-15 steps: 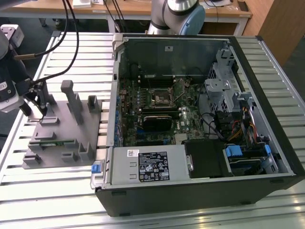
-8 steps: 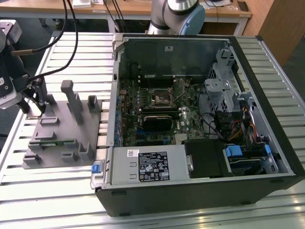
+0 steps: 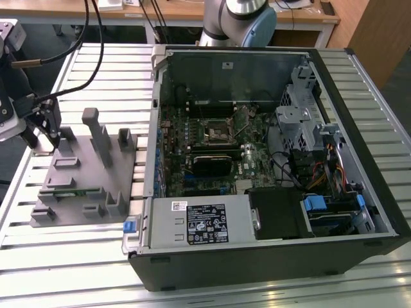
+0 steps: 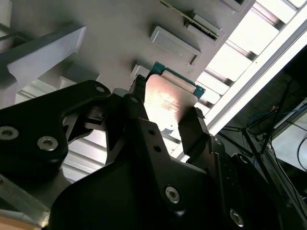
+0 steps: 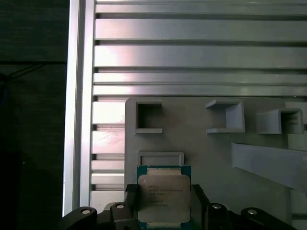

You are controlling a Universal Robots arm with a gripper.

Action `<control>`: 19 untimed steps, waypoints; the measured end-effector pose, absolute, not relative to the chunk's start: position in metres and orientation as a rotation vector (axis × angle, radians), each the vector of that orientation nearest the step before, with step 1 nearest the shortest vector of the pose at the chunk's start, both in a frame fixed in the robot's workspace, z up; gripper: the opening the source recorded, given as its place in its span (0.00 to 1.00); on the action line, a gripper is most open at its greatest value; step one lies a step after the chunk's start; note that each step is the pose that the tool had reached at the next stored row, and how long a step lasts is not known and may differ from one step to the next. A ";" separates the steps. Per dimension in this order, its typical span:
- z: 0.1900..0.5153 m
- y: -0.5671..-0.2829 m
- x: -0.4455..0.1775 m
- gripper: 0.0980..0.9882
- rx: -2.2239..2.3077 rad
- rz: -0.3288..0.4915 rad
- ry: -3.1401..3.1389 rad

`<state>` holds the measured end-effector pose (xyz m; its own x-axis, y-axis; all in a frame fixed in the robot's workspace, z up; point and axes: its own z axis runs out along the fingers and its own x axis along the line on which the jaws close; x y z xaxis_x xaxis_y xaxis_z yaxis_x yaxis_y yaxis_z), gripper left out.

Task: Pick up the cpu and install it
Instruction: 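Pick up the cpu and move it towards the insertion slot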

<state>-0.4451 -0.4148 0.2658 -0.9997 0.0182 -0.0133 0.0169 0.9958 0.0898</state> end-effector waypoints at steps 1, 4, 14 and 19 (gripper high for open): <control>0.267 -0.415 -0.445 0.48 0.027 0.141 3.124; 0.271 -0.415 -0.445 0.48 0.028 0.142 3.124; 0.284 -0.415 -0.445 0.48 0.028 0.164 3.123; 0.289 -0.415 -0.445 0.48 0.028 0.174 3.123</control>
